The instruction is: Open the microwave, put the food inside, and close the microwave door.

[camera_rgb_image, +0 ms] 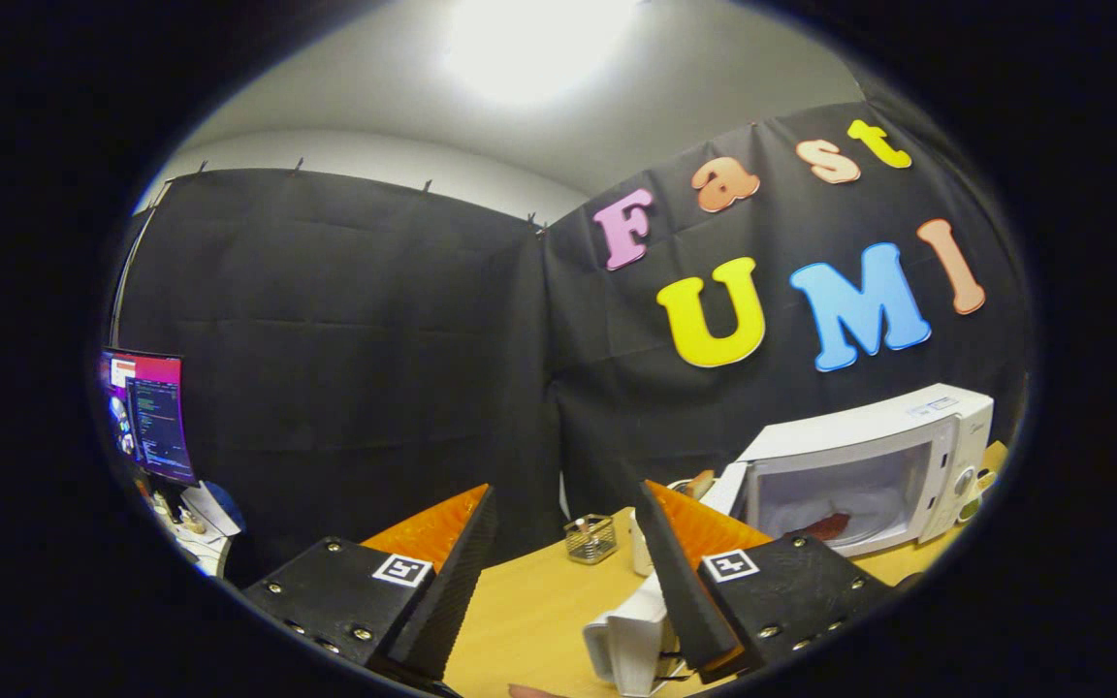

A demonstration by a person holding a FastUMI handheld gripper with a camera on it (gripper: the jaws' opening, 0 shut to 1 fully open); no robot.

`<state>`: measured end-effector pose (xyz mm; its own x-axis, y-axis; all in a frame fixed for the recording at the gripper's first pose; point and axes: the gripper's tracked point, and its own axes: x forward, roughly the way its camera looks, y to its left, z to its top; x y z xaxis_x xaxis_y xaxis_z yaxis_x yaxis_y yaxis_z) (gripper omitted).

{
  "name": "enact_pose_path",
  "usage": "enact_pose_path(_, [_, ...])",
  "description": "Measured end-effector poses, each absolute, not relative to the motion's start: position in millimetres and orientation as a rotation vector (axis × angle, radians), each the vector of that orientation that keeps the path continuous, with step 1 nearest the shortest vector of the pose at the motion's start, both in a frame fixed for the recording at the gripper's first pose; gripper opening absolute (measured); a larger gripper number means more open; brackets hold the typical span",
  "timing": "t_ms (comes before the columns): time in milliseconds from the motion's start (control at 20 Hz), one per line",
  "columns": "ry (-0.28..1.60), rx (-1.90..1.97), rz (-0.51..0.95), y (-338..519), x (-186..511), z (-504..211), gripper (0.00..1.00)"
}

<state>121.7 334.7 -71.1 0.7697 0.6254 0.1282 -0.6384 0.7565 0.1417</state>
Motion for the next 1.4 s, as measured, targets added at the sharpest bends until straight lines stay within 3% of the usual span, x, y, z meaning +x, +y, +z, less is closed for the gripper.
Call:
enact_pose_path(50, [-0.063, 0.15, 0.725, 349, 116, -79, 0.84])
enact_pose_path(350, [0.048, 0.064, 0.708, 382, 124, -131, 0.15])
enact_pose_path(450, [0.067, 0.02, 0.658, 379, 134, -148, 0.06])
enact_pose_path(700, [0.146, -0.049, 0.566, 358, 152, -196, 0.06])
enact_pose_path(750, [0.166, -0.036, 0.56, 358, 159, -204, 0.01])
enact_pose_path(1400, [0.151, -0.026, 0.225, 179, 210, -208, 0.01])
